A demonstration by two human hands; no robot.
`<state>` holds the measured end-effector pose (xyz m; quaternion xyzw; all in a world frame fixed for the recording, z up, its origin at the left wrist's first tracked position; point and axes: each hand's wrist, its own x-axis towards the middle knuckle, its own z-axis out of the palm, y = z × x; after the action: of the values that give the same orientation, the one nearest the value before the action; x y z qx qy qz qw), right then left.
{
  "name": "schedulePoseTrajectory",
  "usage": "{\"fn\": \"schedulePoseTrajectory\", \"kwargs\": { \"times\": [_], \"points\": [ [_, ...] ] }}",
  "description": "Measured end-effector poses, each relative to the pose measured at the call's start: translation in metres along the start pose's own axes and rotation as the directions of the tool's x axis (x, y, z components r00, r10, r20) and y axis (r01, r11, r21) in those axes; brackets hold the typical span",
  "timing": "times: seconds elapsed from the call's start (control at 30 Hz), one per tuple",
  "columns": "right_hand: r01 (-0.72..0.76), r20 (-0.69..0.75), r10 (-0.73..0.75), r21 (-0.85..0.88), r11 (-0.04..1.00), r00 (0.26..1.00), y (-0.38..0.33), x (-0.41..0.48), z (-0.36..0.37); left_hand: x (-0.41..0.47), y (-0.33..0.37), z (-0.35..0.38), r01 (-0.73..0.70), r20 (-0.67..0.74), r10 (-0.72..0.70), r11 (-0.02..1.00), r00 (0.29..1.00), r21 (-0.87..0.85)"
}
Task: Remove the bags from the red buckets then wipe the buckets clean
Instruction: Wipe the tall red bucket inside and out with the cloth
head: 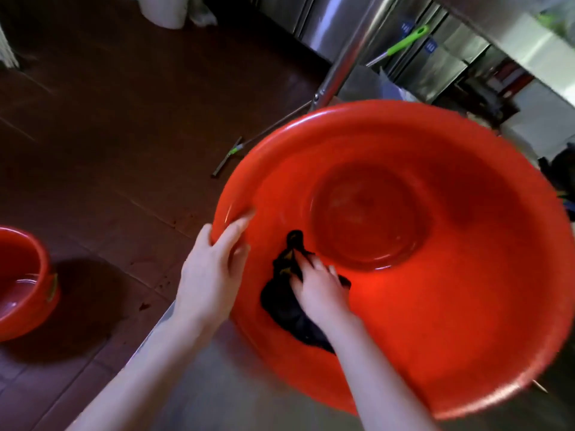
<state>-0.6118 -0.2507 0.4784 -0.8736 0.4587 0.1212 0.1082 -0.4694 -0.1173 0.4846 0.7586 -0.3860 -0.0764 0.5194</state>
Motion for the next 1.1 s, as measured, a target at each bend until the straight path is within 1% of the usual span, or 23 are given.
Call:
{"fn": "schedulePoseTrajectory", "kwargs": {
  "times": [0.07, 0.17, 0.27, 0.33, 0.43, 0.53, 0.63, 0.73, 0.8, 0.87, 1.0, 1.1],
  "points": [
    [0.016, -0.015, -0.015, 0.091, 0.996, 1.000, 0.004, -0.003, -0.014, 0.013, 0.019, -0.011, -0.058, 0.016, 0.058, 0.997, 0.998, 0.055],
    [0.091, -0.058, -0.080, 0.233, 0.968, 0.995, -0.007, -0.012, -0.030, 0.031, 0.043, -0.024, -0.113, 0.005, 0.113, 0.991, 0.994, 0.071],
    [0.108, -0.192, -0.042, 0.347, 0.932, 0.980, -0.016, -0.019, -0.048, 0.054, 0.063, -0.039, -0.205, 0.010, 0.206, 0.967, 0.979, 0.149],
    [0.096, -0.301, 0.020, 0.365, 0.926, 0.953, -0.013, -0.026, -0.059, 0.068, 0.072, -0.053, -0.274, 0.036, 0.272, 0.942, 0.962, 0.194],
    [0.043, -0.412, 0.109, 0.343, 0.938, 0.904, 0.003, -0.038, -0.073, 0.084, 0.082, -0.073, -0.395, 0.108, 0.380, 0.887, 0.919, 0.237],
    [0.025, -0.520, 0.157, 0.326, 0.945, 0.840, 0.019, -0.045, -0.085, 0.095, 0.096, -0.080, -0.475, 0.214, 0.429, 0.840, 0.877, 0.263],
    [0.028, -0.604, 0.162, 0.292, 0.956, 0.780, 0.025, -0.040, -0.097, 0.103, 0.107, -0.080, -0.480, 0.271, 0.411, 0.831, 0.870, 0.282],
    [0.032, -0.627, 0.151, 0.272, 0.962, 0.764, 0.029, -0.022, -0.113, 0.113, 0.111, -0.080, -0.490, 0.303, 0.407, 0.822, 0.862, 0.291],
    [0.034, -0.638, 0.148, 0.264, 0.964, 0.756, 0.032, -0.007, -0.126, 0.121, 0.114, -0.079, -0.474, 0.313, 0.385, 0.831, 0.868, 0.292],
    [0.055, -0.668, 0.112, 0.224, 0.973, 0.736, 0.035, 0.007, -0.137, 0.130, 0.121, -0.077, -0.426, 0.304, 0.341, 0.858, 0.890, 0.288],
    [0.139, -0.696, -0.072, 0.039, 0.990, 0.714, 0.038, 0.032, -0.151, 0.150, 0.133, -0.071, -0.312, 0.262, 0.231, 0.891, 0.937, 0.329],
    [0.133, -0.684, -0.088, 0.013, 0.991, 0.725, 0.033, 0.061, -0.155, 0.160, 0.133, -0.069, -0.241, 0.239, 0.161, 0.902, 0.958, 0.359]
  ]
}}
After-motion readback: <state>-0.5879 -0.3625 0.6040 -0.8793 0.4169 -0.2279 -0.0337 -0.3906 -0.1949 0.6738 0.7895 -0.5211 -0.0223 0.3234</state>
